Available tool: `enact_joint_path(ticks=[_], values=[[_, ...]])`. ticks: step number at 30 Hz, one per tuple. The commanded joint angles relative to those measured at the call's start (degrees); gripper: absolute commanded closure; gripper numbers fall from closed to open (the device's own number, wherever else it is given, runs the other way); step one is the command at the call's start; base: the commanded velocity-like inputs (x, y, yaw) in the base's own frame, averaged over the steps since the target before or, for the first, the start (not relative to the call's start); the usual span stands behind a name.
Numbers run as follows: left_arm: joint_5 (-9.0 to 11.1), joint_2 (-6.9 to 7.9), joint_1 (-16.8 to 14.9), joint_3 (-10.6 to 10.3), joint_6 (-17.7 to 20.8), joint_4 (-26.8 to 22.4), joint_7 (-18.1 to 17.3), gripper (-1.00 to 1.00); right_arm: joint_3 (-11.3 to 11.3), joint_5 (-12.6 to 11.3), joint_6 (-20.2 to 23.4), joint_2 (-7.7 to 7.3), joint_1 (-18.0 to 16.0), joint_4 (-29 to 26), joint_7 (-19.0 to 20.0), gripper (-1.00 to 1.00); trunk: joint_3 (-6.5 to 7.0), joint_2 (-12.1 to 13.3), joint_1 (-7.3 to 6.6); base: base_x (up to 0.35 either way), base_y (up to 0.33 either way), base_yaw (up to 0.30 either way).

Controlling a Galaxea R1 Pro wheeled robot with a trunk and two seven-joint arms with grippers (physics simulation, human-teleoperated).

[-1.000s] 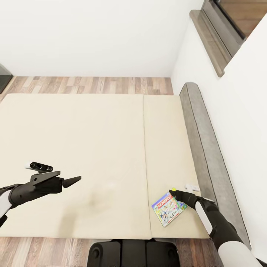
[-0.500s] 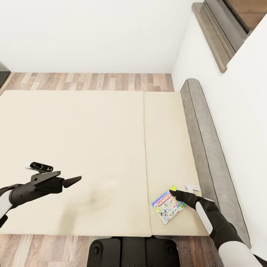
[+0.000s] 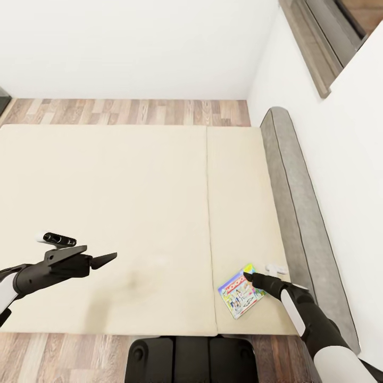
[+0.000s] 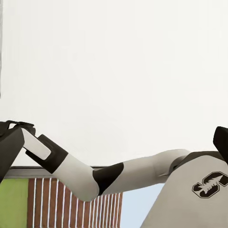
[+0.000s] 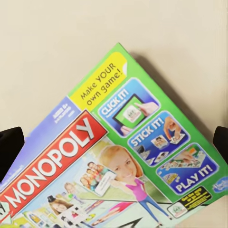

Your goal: Put all the toys in the child's room - the three board games (two on the bed and one on the table), the two jigsaw puzzles on the table, and the tennis ball on the table - inside the toy box on the table in the child's room.

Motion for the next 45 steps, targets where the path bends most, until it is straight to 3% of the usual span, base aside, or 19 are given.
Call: enact_joint_path(ticks=[1,15,26,32,45], values=[[0.19,0.06,-0.05,-0.13,0.27,0.02,-0.14,-1.0,-0.14,-0.16,0.34,0.01,-0.01,-0.07,0.19,-1.0,-0.16,-0.09,0.03,0.0,0.0,0.0],[0.12,0.0,-0.05,-0.15,0.22,0.02,-0.04,-1.0,-0.25,0.05,0.15,-0.03,-0.1,-0.07,0.05,-1.0,-1.47,-0.09,0.03,0.0,0.0,0.0],[0.11,-0.03,-0.05,-0.22,0.18,0.02,0.14,-1.0,-0.22,0.1,-2.18,-0.27,-0.1,-0.07,-0.02,-1.0,-2.5,-0.09,0.03,0.0,0.0,0.0],[0.1,-0.03,-0.05,-0.15,0.18,0.02,0.14,-1.0,-0.17,-0.03,-5.91,-0.88,0.03,0.01,-0.01,-1.0,-3.06,-0.09,0.03,0.0,0.0,0.0],[0.1,-0.03,-0.05,-0.14,0.18,0.02,0.18,-1.0,-0.15,-0.01,-6.84,-0.97,0.08,0.09,0.02,-1.0,-4.28,-0.09,0.03,0.0,0.0,0.0]])
